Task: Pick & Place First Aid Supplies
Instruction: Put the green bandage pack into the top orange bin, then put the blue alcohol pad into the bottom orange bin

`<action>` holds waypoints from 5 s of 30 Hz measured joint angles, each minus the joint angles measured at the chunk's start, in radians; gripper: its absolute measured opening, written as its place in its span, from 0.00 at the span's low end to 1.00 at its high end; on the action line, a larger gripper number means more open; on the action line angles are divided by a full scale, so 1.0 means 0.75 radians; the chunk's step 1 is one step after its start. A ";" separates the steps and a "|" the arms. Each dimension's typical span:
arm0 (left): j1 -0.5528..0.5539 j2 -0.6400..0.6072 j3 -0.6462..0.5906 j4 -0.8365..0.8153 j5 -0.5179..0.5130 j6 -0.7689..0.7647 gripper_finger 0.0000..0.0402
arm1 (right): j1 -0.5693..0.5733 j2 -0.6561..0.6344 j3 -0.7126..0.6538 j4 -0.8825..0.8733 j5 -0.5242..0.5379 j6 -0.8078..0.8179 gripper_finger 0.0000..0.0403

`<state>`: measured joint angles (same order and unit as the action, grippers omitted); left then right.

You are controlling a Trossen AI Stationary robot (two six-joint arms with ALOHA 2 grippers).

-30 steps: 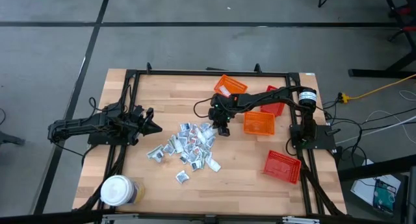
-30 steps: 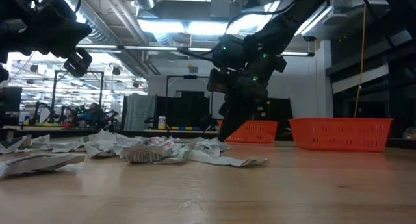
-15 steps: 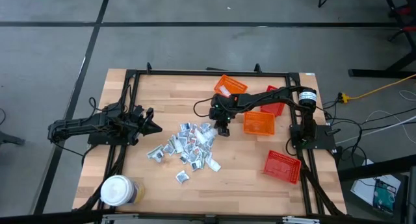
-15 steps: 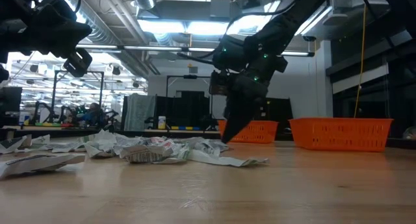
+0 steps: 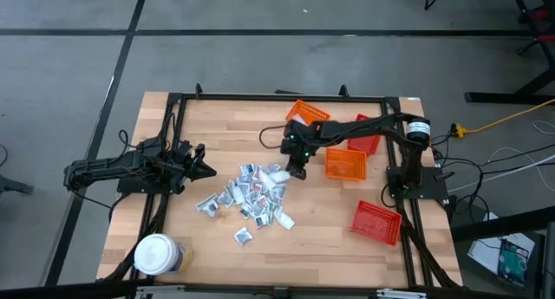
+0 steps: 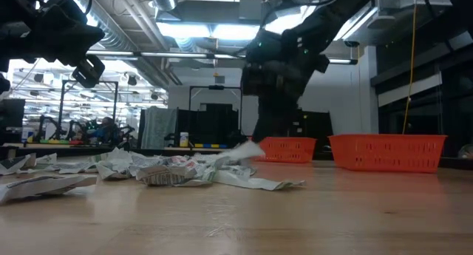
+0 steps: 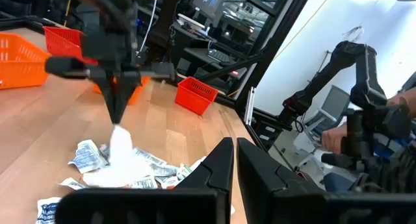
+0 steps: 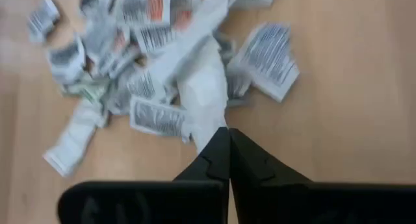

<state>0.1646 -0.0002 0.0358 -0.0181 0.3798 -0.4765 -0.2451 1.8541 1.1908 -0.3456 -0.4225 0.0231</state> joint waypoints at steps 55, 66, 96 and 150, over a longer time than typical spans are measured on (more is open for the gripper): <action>0.000 0.000 0.000 0.000 -0.001 0.000 0.04 | -0.570 -0.337 0.001 -0.196 0.211 0.201 0.01; 0.000 0.000 0.000 0.000 -0.001 0.000 0.04 | -0.599 -0.302 0.001 -0.197 0.221 0.262 0.19; 0.000 0.000 0.000 -0.001 0.000 0.000 0.04 | -0.394 -0.374 0.002 0.088 0.227 0.075 0.54; 0.000 0.000 0.000 0.000 -0.001 0.000 0.04 | 0.007 0.186 0.003 0.321 0.130 0.977 0.54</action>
<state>0.1644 -0.0002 0.0359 -0.0181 0.3794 -0.4767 -0.2395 1.9940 1.1931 -0.1051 -0.3249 0.7559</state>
